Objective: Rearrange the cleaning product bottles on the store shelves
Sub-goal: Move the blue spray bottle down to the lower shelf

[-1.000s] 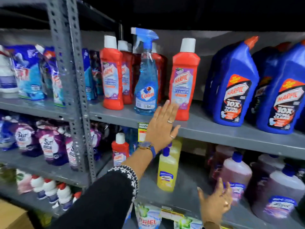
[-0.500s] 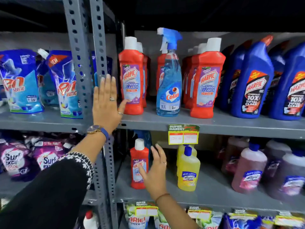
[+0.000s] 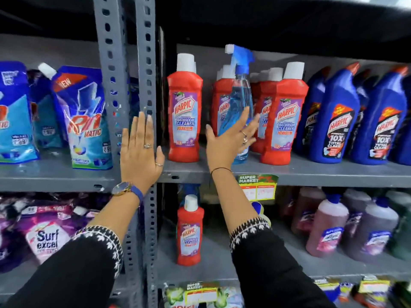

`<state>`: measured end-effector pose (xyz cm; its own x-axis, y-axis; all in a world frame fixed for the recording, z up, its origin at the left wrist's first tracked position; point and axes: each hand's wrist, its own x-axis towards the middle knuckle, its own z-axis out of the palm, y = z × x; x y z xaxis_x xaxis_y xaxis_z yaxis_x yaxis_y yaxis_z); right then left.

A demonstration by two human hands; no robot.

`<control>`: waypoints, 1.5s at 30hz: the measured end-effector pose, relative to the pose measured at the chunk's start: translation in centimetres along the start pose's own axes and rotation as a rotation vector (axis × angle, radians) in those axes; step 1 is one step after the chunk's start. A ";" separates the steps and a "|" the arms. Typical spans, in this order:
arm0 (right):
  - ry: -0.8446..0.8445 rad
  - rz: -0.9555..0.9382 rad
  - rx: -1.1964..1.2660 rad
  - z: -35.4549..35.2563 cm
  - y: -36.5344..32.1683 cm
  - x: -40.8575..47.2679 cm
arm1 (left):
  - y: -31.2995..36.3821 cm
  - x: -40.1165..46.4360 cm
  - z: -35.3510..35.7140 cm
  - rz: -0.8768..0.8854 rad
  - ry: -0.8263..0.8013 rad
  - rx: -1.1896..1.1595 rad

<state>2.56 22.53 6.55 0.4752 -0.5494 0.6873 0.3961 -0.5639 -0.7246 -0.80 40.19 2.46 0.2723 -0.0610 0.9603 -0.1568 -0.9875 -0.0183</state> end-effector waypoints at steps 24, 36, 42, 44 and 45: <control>-0.197 0.184 0.520 -1.0 0.4 -0.7 | -0.3 -0.1 0.5 0.002 -0.004 0.006; -0.644 -0.014 0.738 -6.1 0.0 -11.8 | -0.5 -0.2 0.8 0.017 0.018 -0.015; -0.792 0.061 0.539 -7.0 6.3 -17.1 | -0.5 -0.3 0.7 0.030 0.019 -0.007; -0.794 0.105 0.486 -7.4 8.8 -18.6 | -0.5 -0.3 0.7 0.025 0.017 -0.004; -0.795 0.132 0.476 -7.5 10.0 -19.3 | -0.5 -0.3 0.7 0.022 0.018 -0.002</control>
<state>-8.50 22.84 -13.60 0.8677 0.0915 0.4887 0.4967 -0.1189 -0.8597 -0.16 40.58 2.02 0.2517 -0.0798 0.9645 -0.1648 -0.9856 -0.0385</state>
